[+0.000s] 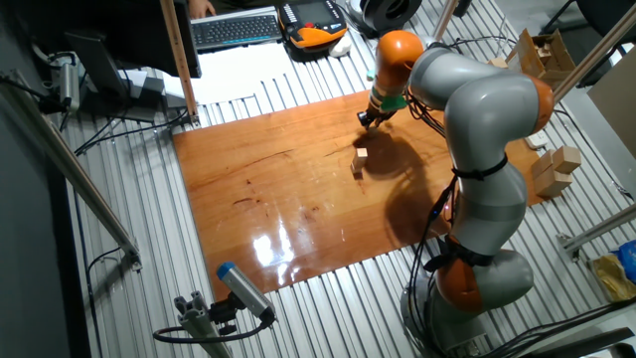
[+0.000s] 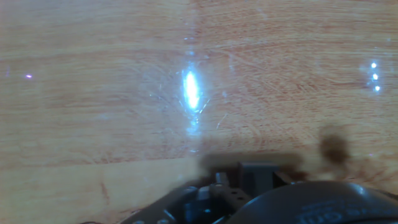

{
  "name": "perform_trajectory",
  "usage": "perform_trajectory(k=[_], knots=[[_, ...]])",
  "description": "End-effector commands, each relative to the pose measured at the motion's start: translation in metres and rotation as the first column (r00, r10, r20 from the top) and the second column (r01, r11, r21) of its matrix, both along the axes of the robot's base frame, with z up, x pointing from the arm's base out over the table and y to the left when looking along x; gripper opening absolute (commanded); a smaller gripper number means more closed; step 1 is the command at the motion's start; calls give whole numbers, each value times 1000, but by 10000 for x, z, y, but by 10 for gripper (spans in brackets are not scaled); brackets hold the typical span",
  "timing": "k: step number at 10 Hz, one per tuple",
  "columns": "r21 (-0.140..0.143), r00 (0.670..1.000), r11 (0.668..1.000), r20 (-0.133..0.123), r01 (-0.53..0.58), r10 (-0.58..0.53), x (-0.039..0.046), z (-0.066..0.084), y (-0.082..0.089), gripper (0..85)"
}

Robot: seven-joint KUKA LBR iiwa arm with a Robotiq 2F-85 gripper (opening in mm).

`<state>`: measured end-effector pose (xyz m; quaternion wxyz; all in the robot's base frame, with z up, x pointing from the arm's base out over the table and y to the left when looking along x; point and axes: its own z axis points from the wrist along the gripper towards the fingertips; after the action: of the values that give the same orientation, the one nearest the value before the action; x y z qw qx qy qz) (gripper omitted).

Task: Stack the blocks in a vertical line of five

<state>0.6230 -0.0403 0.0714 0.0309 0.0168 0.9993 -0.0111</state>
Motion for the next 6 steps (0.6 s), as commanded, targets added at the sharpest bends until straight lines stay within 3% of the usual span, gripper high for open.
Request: perform_trajectory(k=[1,6], knots=[[1,1000,1000,0,2,-2,1,6,-8,510],[10,1000,1000,6,1,-1,22,-73,-96,510]])
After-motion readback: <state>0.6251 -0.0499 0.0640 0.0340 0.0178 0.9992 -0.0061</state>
